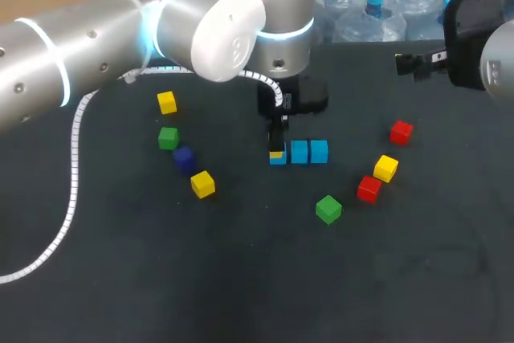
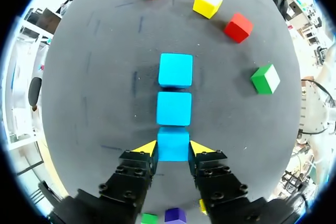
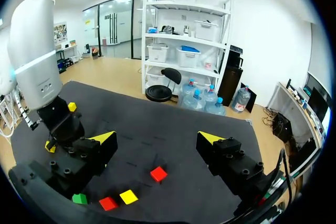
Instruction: Place the blue cubes, place green cubes on the blue cubes, place the yellow cubes on the green cubes, then place the red cubes on the yellow cubes, and place purple cube on the red cubes.
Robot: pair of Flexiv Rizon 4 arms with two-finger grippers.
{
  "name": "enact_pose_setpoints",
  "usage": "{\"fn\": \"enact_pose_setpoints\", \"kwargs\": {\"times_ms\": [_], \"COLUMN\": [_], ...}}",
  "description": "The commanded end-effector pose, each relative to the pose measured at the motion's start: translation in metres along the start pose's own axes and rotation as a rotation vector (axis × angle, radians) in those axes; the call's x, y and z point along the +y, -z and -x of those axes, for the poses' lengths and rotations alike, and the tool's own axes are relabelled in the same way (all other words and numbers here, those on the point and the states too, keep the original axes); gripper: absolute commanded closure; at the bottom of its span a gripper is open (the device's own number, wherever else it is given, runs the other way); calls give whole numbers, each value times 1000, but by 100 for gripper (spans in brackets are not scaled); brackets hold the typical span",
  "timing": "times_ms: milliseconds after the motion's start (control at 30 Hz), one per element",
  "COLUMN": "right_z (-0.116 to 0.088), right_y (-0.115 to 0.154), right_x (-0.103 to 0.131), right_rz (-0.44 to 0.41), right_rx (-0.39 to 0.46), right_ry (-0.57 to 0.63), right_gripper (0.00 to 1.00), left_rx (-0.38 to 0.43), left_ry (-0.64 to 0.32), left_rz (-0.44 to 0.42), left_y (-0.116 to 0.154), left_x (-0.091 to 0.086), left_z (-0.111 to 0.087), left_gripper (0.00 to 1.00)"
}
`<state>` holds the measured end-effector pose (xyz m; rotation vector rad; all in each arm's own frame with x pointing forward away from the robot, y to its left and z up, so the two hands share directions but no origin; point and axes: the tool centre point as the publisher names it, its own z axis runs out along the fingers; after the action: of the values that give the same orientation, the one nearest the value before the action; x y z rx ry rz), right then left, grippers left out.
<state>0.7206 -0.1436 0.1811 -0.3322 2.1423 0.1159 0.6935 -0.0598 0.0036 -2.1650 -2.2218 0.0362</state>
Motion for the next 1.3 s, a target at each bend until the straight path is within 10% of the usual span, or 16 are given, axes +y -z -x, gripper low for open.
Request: {"fn": "enact_pose_setpoints", "kwargs": {"times_ms": [33, 567, 600, 667, 767, 1300], "right_z": [-2, -2, -2, -2, -2, -2], "right_y": [-2, -2, -2, -2, -2, -2], "right_x": [0, 0, 0, 0, 0, 0], "right_rz": [5, 5, 5, 5, 5, 5], "right_rx": [-11, -11, -11, -11, -11, -11], "right_ry": [-1, -1, -1, -1, -1, -1], "right_gripper": [0, 0, 0, 0, 0, 0], "left_rx": [-7, -27, -27, -27, -25, -16], "left_ry": [13, 20, 17, 12, 7, -19], "left_rz": [-24, -4, -2, 1, -1, 4], "left_y": [-4, -3, -3, -3, -3, -4], "left_x": [0, 1, 1, 1, 1, -1], "left_z": [0, -3, -3, -3, -3, -3], "left_gripper": [0, 0, 3, 49, 64, 76]}}
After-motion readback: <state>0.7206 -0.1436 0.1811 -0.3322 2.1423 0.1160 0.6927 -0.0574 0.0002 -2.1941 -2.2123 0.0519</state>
